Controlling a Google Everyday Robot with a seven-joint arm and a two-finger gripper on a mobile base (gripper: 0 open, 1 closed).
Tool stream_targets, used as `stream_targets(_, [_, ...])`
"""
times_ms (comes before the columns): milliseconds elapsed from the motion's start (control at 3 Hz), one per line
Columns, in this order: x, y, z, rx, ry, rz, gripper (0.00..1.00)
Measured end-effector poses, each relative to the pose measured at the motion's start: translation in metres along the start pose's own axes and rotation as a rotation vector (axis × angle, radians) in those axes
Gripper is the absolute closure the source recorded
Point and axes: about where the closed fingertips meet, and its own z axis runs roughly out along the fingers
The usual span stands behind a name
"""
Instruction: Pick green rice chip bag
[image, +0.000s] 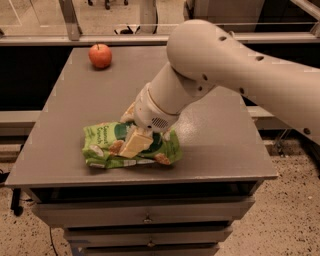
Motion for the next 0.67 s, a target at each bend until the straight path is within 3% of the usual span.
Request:
stream_targets(333, [-0.001, 0.0, -0.001, 0.0, 0.0, 0.0, 1.0])
stream_targets(667, [-0.014, -0.021, -0.032, 0.048, -0.001, -0.019, 1.0])
